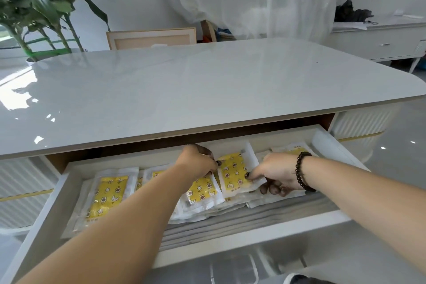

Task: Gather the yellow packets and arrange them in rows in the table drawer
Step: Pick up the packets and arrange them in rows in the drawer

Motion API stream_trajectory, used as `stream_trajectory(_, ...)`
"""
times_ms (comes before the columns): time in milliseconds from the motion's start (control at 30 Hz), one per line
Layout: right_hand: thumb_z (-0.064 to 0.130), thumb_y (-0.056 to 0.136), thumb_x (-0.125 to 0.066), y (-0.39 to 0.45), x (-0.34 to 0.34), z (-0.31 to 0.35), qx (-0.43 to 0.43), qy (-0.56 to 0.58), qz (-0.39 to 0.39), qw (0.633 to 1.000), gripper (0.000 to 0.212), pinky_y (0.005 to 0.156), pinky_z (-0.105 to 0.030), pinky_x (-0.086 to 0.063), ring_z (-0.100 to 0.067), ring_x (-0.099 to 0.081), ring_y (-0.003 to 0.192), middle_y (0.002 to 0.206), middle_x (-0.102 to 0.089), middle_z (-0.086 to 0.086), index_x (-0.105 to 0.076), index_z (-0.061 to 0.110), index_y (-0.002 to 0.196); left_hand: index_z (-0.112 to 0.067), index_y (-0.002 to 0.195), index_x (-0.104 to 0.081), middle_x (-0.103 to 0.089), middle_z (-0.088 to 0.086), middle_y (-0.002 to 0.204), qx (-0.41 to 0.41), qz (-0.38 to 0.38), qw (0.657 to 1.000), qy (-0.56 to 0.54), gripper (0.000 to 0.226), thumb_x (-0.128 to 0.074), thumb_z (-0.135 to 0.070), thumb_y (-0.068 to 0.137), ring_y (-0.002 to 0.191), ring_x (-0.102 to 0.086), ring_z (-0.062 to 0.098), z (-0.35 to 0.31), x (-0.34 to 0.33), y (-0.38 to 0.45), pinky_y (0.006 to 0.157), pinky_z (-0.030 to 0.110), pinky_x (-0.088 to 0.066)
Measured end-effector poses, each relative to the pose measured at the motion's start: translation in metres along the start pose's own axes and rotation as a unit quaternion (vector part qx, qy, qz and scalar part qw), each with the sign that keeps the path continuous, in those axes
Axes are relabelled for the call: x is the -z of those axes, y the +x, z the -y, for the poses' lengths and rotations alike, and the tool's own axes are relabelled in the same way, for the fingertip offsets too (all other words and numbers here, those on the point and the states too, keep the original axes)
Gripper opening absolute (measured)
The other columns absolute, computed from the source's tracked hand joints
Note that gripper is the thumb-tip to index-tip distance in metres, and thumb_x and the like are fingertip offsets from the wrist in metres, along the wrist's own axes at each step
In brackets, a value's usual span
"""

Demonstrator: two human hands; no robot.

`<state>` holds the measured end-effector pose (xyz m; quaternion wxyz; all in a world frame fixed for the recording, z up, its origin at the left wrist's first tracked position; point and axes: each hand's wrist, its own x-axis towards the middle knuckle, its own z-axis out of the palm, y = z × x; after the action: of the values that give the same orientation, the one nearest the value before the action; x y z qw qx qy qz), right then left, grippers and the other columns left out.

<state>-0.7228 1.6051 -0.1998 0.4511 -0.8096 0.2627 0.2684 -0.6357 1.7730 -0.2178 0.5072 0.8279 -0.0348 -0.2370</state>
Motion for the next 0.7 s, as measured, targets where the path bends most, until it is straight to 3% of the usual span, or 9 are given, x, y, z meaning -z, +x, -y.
stream_trajectory(33,0.027,0.094,-0.053,0.0,-0.001,-0.001,-0.004,-0.031,0.004,0.999,0.027,0.038,-0.015,-0.028,-0.011,-0.038,0.034,0.045,-0.056,0.0,-0.066,0.004,0.096,-0.005,0.104,-0.062,-0.069,0.014,0.1,-0.004,0.003,1.0,0.006,0.027,-0.071,-0.002,0.079,0.072,-0.066,0.021,0.001,-0.002,0.001,0.055,0.02,-0.049)
stream_trajectory(100,0.028,0.096,-0.049,0.001,-0.003,-0.002,0.001,-0.095,0.001,0.995,0.031,0.039,-0.015,-0.028,-0.01,-0.038,0.032,0.042,-0.054,0.003,-0.068,0.004,0.089,-0.006,0.114,-0.062,-0.068,0.013,0.108,-0.017,0.007,0.999,0.031,0.039,-0.074,-0.004,0.077,0.096,-0.068,0.026,0.002,-0.005,0.003,0.081,0.032,-0.057)
stream_trajectory(167,0.03,0.095,-0.051,0.002,-0.006,-0.004,0.025,-0.16,-0.029,0.986,0.032,0.039,-0.017,-0.031,-0.012,-0.039,0.034,0.046,-0.055,0.001,-0.066,0.005,0.082,-0.008,0.116,-0.062,-0.067,0.01,0.109,-0.029,0.01,0.997,0.065,0.041,-0.073,-0.003,0.077,0.102,-0.065,0.027,0.003,-0.007,0.001,0.093,0.04,-0.055)
stream_trajectory(300,0.036,0.094,-0.053,0.004,-0.011,-0.001,0.079,-0.241,-0.084,0.964,0.033,0.037,-0.019,-0.035,-0.013,-0.042,0.037,0.055,-0.058,-0.002,-0.058,0.006,0.08,-0.01,0.115,-0.063,-0.067,0.006,0.108,-0.054,-0.003,0.995,0.08,0.036,-0.066,0.0,0.081,0.097,-0.066,0.024,0.003,-0.004,-0.001,0.085,0.034,-0.057)
stream_trajectory(400,0.038,0.093,-0.054,-0.002,-0.01,0.002,0.081,-0.255,-0.094,0.959,0.034,0.036,-0.017,-0.035,-0.01,-0.043,0.035,0.054,-0.059,0.0,-0.058,0.006,0.084,-0.011,0.113,-0.066,-0.069,0.006,0.107,-0.079,-0.022,0.994,0.069,0.031,-0.063,-0.001,0.084,0.093,-0.064,0.023,-0.002,-0.004,-0.01,0.072,0.028,-0.053)
stream_trajectory(533,0.046,0.089,-0.057,-0.014,0.001,-0.003,0.071,-0.273,-0.169,0.944,0.041,0.041,-0.018,-0.041,-0.015,-0.05,0.041,0.064,-0.065,-0.003,-0.06,0.008,0.073,-0.013,0.109,-0.066,-0.069,0.002,0.105,-0.116,-0.047,0.988,0.096,0.027,-0.057,-0.002,0.086,0.087,-0.061,0.017,-0.011,0.003,-0.035,0.054,0.017,-0.043)
stream_trajectory(633,0.047,0.088,-0.056,-0.028,0.009,-0.001,0.092,-0.294,-0.226,0.924,0.043,0.044,-0.019,-0.04,-0.016,-0.055,0.047,0.061,-0.063,-0.003,-0.057,0.011,0.064,-0.012,0.11,-0.066,-0.069,0.003,0.105,-0.14,-0.036,0.98,0.137,0.026,-0.056,-0.004,0.087,0.086,-0.062,0.016,-0.017,0.018,-0.058,0.055,0.016,-0.046)
stream_trajectory(700,0.044,0.089,-0.055,-0.044,0.011,0.007,0.113,-0.311,-0.223,0.917,0.04,0.046,-0.02,-0.041,-0.016,-0.056,0.048,0.058,-0.057,-0.001,-0.056,0.012,0.064,-0.012,0.109,-0.067,-0.069,0.003,0.106,-0.155,-0.026,0.972,0.177,0.025,-0.057,-0.006,0.088,0.091,-0.063,0.017,-0.023,0.034,-0.074,0.064,0.017,-0.05)
